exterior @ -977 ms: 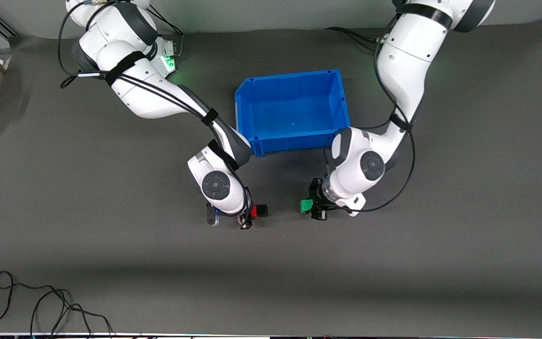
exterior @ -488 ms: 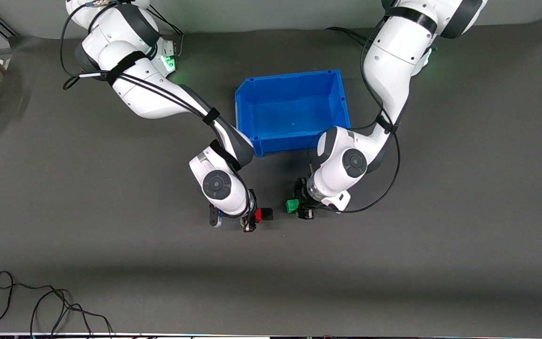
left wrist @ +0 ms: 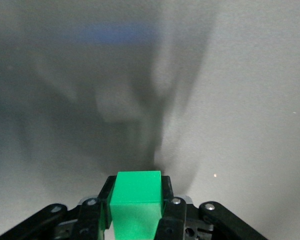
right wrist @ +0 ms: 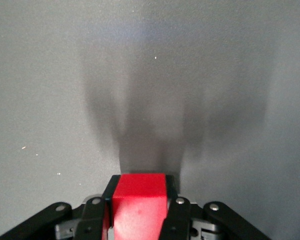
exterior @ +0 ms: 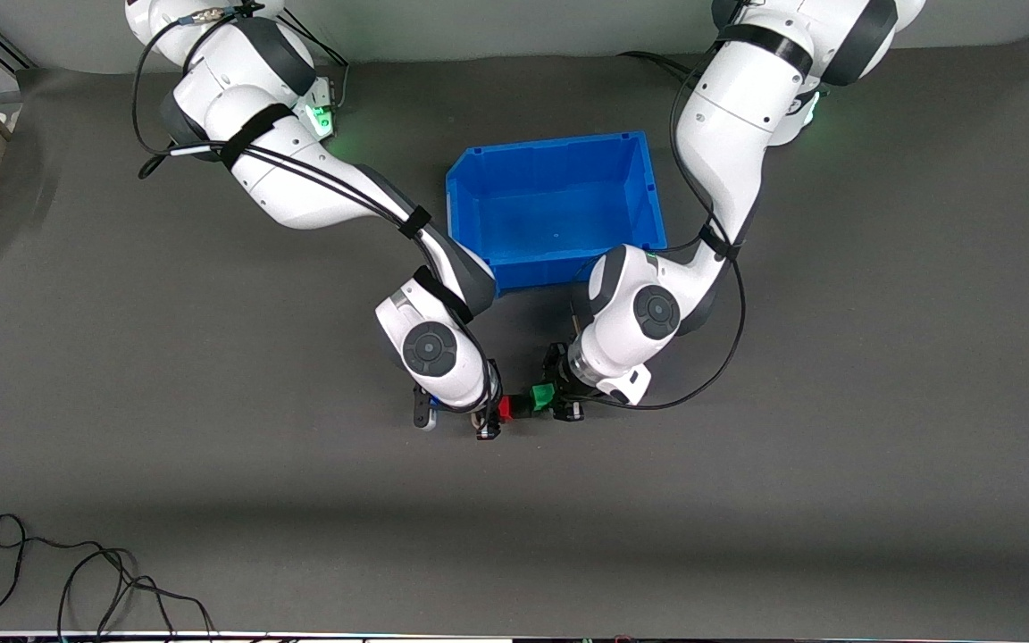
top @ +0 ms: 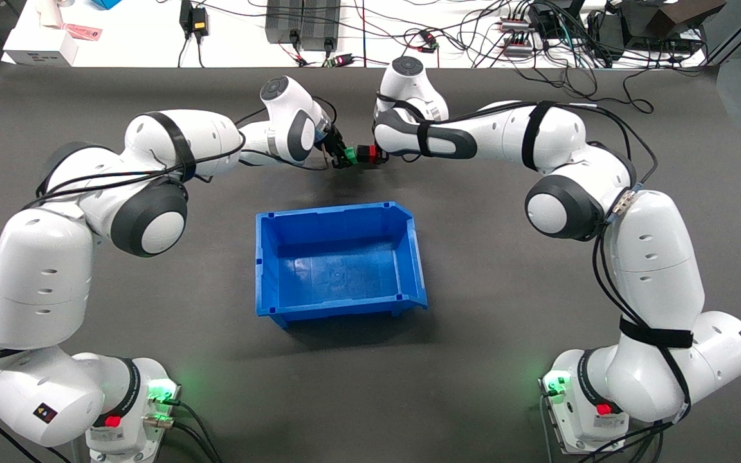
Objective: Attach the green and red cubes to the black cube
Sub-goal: 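Press the red and green cubes against the black cube, then open both grippers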
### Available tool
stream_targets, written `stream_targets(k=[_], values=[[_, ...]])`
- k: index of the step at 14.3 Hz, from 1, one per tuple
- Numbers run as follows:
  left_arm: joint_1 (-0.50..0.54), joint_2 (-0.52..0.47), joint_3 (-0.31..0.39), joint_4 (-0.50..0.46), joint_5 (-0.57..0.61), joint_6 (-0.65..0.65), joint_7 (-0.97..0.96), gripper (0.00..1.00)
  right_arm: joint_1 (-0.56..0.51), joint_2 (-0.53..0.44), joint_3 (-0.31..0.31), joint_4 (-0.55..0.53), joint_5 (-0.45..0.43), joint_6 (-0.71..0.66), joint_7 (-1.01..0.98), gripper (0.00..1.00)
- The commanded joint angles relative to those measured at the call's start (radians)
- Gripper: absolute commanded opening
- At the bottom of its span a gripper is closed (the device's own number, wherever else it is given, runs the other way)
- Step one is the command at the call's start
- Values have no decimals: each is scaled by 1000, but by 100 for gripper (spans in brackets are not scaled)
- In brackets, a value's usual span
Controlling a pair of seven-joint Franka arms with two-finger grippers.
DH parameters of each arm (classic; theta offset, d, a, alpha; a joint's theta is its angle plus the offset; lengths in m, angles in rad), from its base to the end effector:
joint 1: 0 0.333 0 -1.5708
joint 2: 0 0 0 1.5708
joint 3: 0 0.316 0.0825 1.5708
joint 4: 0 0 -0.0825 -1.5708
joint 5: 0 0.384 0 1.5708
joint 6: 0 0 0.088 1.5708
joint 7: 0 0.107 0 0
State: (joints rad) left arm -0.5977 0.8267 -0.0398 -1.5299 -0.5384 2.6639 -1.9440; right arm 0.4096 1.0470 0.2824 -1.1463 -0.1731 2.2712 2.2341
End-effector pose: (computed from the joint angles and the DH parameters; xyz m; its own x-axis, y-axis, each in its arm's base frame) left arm 0.5997 -0.4191 0.1947 -0.1663 0.8854 -0.4340 0.9775 0.2059 0.0455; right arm 0.6409 0.4356 0.1804 -0.0145 -0.9889 -0.1477 -0.9995 0.0186 -0.0263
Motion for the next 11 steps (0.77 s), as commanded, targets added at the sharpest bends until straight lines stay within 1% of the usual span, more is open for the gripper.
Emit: stream_targets(k=[1, 2, 3, 4, 5, 6, 7, 8, 9, 10, 11], values=[[-21, 22, 18, 34, 11, 14, -32, 59, 9, 21, 3, 43, -29, -13, 27, 63], [-21, 22, 18, 34, 23, 14, -32, 65, 8, 19, 3, 43, -28, -16, 27, 74], [-21, 22, 18, 34, 34, 14, -32, 67, 8, 19, 3, 43, -28, -19, 27, 83], [-21, 22, 18, 34, 35, 14, -32, 75, 8, 18, 3, 43, -28, -22, 26, 92], [-21, 22, 18, 34, 37, 14, -32, 76, 6, 15, 1, 42, -28, -24, 22, 100], [-21, 22, 18, 34, 37, 14, -32, 80, 6, 7, 0, 42, -28, -42, 18, 100], [-17, 19, 18, 34, 44, 13, -29, 94, 5, -2, -3, 42, -28, -79, 3, 100], [-7, 11, 20, 34, 54, 5, -26, 100, 3, -31, -8, 39, -26, -116, -20, 100], [8, 3, 35, 30, 64, -4, -23, 100, 3, -77, -18, 19, -31, -131, -42, 100], [18, -9, 53, 18, 81, -16, -18, 100, -1, -132, -31, -28, -31, -133, -59, 100], [28, -27, 82, 4, 103, -56, -4, 100, -15, -189, -41, -76, -32, -131, -68, 100]])
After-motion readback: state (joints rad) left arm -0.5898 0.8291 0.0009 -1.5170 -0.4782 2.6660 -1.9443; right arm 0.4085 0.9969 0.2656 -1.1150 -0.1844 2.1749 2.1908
